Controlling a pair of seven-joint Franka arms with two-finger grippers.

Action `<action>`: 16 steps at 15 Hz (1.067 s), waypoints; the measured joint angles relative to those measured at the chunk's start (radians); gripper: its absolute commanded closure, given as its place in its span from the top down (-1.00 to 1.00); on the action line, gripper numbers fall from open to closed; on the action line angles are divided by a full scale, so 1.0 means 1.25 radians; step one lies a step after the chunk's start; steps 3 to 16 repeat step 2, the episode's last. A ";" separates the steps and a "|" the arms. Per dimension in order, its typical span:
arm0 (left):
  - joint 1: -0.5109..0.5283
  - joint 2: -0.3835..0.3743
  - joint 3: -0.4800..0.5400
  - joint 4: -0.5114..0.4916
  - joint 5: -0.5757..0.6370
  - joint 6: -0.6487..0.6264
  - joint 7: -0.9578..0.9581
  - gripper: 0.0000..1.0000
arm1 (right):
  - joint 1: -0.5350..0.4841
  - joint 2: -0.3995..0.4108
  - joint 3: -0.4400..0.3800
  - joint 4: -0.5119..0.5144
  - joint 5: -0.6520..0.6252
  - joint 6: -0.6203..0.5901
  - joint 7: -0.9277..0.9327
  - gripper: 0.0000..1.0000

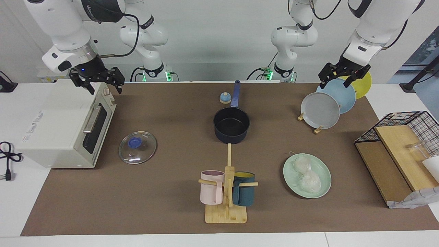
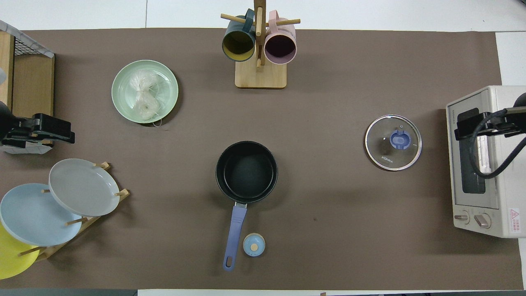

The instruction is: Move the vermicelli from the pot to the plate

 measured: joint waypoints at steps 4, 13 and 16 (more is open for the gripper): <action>0.001 0.000 0.000 0.000 0.000 0.000 0.000 1.00 | 0.000 0.000 0.000 0.000 0.000 0.000 0.000 1.00; 0.001 0.000 0.000 0.000 0.000 0.000 0.000 1.00 | 0.000 0.000 0.000 0.000 0.000 0.000 0.000 1.00; 0.001 0.000 0.000 0.000 0.000 0.000 0.000 1.00 | 0.000 0.000 0.000 0.000 0.000 0.000 0.000 1.00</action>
